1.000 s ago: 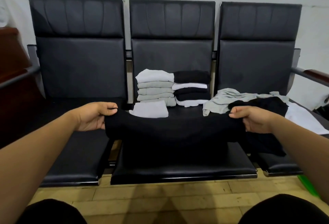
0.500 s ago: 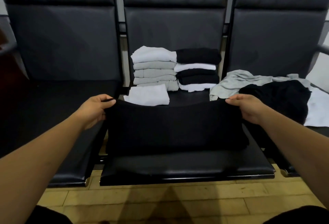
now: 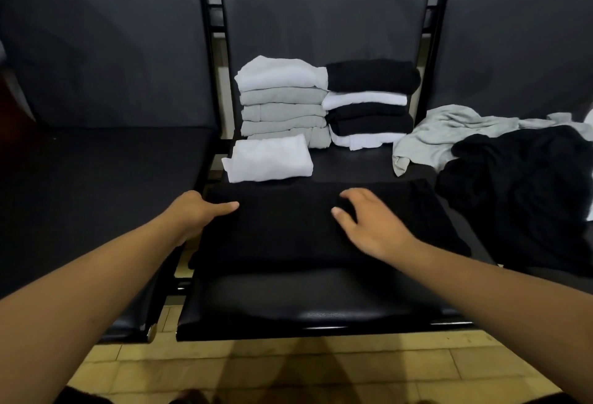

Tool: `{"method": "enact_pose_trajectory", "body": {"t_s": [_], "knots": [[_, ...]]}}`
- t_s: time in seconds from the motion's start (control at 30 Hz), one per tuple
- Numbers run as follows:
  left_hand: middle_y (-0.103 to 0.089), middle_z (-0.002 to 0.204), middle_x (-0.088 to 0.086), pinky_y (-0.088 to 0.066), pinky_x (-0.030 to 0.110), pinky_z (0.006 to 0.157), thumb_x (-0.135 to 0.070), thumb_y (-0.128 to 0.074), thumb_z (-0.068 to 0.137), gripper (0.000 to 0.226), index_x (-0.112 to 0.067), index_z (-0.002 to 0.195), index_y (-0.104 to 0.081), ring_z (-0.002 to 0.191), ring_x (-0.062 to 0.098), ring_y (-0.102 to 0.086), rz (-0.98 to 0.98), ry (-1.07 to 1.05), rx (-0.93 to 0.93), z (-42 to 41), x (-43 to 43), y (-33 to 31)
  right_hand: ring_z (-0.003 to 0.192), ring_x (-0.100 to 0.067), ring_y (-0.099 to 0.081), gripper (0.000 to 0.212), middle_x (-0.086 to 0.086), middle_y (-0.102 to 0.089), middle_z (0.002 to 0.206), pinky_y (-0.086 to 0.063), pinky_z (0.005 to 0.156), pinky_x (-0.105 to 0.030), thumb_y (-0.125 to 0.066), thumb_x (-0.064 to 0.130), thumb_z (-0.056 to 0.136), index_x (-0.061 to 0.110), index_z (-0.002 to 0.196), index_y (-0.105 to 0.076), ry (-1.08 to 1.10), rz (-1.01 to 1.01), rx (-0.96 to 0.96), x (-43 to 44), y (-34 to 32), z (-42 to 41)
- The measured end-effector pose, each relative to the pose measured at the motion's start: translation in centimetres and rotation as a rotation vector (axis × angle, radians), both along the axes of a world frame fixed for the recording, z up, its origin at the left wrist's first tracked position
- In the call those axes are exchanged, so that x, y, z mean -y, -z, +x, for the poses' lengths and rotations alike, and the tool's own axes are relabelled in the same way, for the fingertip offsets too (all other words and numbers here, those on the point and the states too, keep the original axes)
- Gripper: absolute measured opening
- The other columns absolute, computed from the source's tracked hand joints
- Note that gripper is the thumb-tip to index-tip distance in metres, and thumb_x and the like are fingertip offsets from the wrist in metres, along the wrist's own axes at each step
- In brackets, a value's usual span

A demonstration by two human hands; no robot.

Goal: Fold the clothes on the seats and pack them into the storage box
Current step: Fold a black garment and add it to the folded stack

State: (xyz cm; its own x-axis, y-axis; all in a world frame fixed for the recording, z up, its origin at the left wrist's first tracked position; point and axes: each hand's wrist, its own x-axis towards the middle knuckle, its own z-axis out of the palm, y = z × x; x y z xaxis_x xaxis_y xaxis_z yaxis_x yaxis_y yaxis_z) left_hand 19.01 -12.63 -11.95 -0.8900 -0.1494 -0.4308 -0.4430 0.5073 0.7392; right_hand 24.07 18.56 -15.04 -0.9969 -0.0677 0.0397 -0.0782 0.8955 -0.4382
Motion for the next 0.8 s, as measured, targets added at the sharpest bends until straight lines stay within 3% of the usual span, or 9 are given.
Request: {"method": "enact_pose_trajectory", "body": {"t_s": [0.13,0.23,0.3,0.47,0.57,0.63,0.73,0.8], "knots": [[-0.054,0.104,0.007,-0.045,0.036,0.083,-0.034,-0.079,0.082,0.046,-0.007,0.108,-0.053,0.096,0.023,-0.052,-0.098,0.046,-0.011,1.3,-1.4,-0.4,0.155,-0.018,-0.005,0.062,-0.005,-0.013,0.168,-0.003,0.126,-0.039,-0.032,0.051,0.105,0.018,0.158,-0.026,-0.073,0.188,0.089,0.9,1.0,1.6],[-0.063,0.105,0.010,-0.048,0.036,0.081,-0.030,-0.078,0.085,0.033,-0.006,0.096,-0.057,0.091,0.024,-0.057,-0.247,0.124,-0.050,1.9,-2.4,-0.6,0.155,-0.013,0.005,0.061,0.002,0.002,0.169,0.003,0.125,-0.038,-0.024,0.051,0.106,0.023,0.160,-0.018,-0.096,0.235,0.074,0.7,1.3,2.1],[-0.064,0.115,0.013,-0.049,0.034,0.083,-0.028,-0.074,0.088,0.033,-0.003,0.107,-0.062,0.097,0.027,-0.059,-0.285,0.159,-0.071,2.3,-2.7,-0.7,0.154,-0.010,0.010,0.058,0.007,0.008,0.168,0.006,0.125,-0.038,-0.019,0.049,0.107,0.027,0.161,-0.014,-0.132,0.268,0.065,0.8,1.4,2.5],[-0.057,0.120,0.010,-0.041,0.031,0.080,-0.025,-0.059,0.098,0.031,-0.005,0.122,-0.056,0.096,0.020,-0.052,-0.255,0.158,-0.126,3.0,-2.2,-2.8,0.154,-0.009,0.010,0.057,0.010,0.003,0.168,0.008,0.125,-0.038,-0.016,0.049,0.107,0.029,0.161,-0.011,-0.176,0.292,0.098,1.5,1.3,3.5],[-0.061,0.120,0.009,-0.041,0.029,0.079,-0.027,-0.061,0.096,0.031,-0.006,0.119,-0.060,0.100,0.022,-0.057,-0.288,0.190,-0.208,3.6,-1.4,-4.6,0.155,-0.011,0.008,0.058,0.008,0.001,0.169,0.008,0.125,-0.040,-0.016,0.049,0.107,0.027,0.161,-0.012,-0.158,0.268,0.116,2.8,1.2,4.0],[-0.064,0.105,0.007,-0.042,0.029,0.069,-0.027,-0.062,0.095,0.024,-0.007,0.108,-0.062,0.088,0.018,-0.058,-0.301,0.203,-0.275,4.3,-1.4,-6.4,0.155,-0.013,0.008,0.058,0.006,0.000,0.169,0.008,0.124,-0.042,-0.018,0.048,0.108,0.025,0.160,-0.014,-0.147,0.213,0.135,4.4,1.1,4.1],[-0.062,0.091,0.006,-0.040,0.025,0.058,-0.026,-0.061,0.095,0.019,-0.006,0.095,-0.061,0.076,0.013,-0.055,-0.281,0.219,-0.353,4.9,-2.6,-8.6,0.155,-0.015,0.003,0.057,0.003,-0.007,0.169,0.007,0.124,-0.041,-0.025,0.046,0.108,0.022,0.159,-0.021,-0.143,0.036,0.150,7.0,0.7,3.7],[-0.063,0.090,0.007,-0.041,0.026,0.058,-0.026,-0.062,0.094,0.017,-0.009,0.092,-0.060,0.078,0.015,-0.059,-0.285,0.248,-0.381,5.4,-4.1,-9.6,0.155,-0.016,-0.008,0.054,0.001,-0.022,0.166,0.001,0.126,-0.038,-0.031,0.043,0.108,0.021,0.157,-0.031,-0.113,-0.211,0.219,8.5,0.3,3.1]]}}
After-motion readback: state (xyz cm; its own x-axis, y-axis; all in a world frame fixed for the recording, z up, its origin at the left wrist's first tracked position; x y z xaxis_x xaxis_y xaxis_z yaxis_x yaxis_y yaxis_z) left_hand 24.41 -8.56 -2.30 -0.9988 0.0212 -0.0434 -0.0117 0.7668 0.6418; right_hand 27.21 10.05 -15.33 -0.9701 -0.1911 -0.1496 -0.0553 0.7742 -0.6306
